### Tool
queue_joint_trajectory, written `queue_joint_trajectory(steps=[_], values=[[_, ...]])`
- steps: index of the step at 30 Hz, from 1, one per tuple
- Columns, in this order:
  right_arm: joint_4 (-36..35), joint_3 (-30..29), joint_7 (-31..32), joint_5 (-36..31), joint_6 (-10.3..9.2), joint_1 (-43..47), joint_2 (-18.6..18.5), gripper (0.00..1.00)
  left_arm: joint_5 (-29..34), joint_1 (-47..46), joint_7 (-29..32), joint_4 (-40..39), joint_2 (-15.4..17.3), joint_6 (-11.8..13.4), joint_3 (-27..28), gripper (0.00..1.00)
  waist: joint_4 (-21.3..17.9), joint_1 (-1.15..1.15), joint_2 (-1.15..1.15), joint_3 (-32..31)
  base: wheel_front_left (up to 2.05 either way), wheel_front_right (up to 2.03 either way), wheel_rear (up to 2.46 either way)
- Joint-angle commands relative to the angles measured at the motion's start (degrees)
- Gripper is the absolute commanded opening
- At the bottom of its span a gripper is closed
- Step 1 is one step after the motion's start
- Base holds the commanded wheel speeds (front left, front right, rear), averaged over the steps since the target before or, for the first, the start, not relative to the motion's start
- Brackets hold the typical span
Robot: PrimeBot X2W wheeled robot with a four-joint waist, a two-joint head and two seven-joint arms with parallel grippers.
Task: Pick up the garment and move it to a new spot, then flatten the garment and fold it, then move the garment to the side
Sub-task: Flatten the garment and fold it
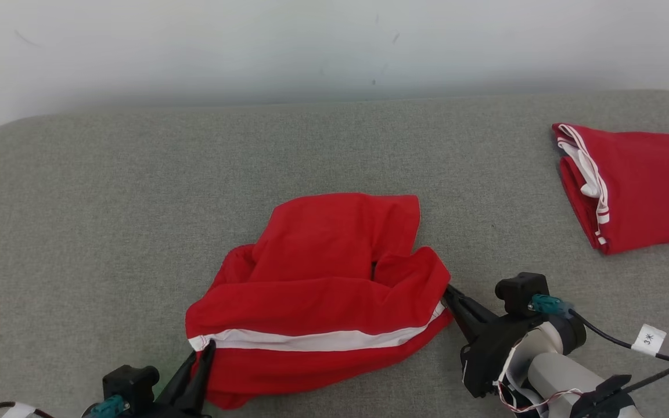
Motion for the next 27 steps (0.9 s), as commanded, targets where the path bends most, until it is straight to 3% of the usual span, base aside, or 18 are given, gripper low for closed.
queue_joint_trajectory(steps=[1,10,11,12,13,27], values=[[0.13,0.30,-0.39,0.28,0.03,-0.12,-0.38,0.00,-0.20,0.14,-0.40,-0.02,0.34,0.04,0.10,0.00,0.04,-0.01,0.00,-0.30,0.00,0.00,0.00],[-1.57,2.78,-2.12,4.24,0.03,1.53,-2.63,0.00,0.28,3.24,-0.70,-2.07,0.18,0.36,1.02,0.00,-0.44,-0.01,0.00,-1.95,0.00,0.00,0.00],[-1.69,3.07,-2.12,4.39,0.03,1.32,-2.80,0.11,0.45,3.44,-0.71,-2.22,0.15,0.49,1.10,0.28,-0.51,-0.01,0.00,-2.01,0.00,0.00,0.00],[-1.82,3.34,-2.21,4.58,0.03,1.09,-2.91,0.75,0.70,3.53,-0.71,-2.62,0.13,0.69,1.31,1.00,-0.57,-0.01,0.00,-2.04,0.00,0.00,0.00],[-2.00,3.71,-2.26,4.77,0.03,0.93,-2.90,1.00,0.85,3.65,-0.72,-3.00,0.01,0.99,1.49,1.00,-0.60,-0.01,0.00,-2.07,0.00,0.00,0.00],[-1.61,10.35,-0.18,6.90,0.03,-1.63,-4.04,1.00,2.56,5.75,-0.17,-7.92,0.99,2.27,1.11,1.00,0.37,-0.01,0.00,-2.08,0.00,0.00,0.00]])
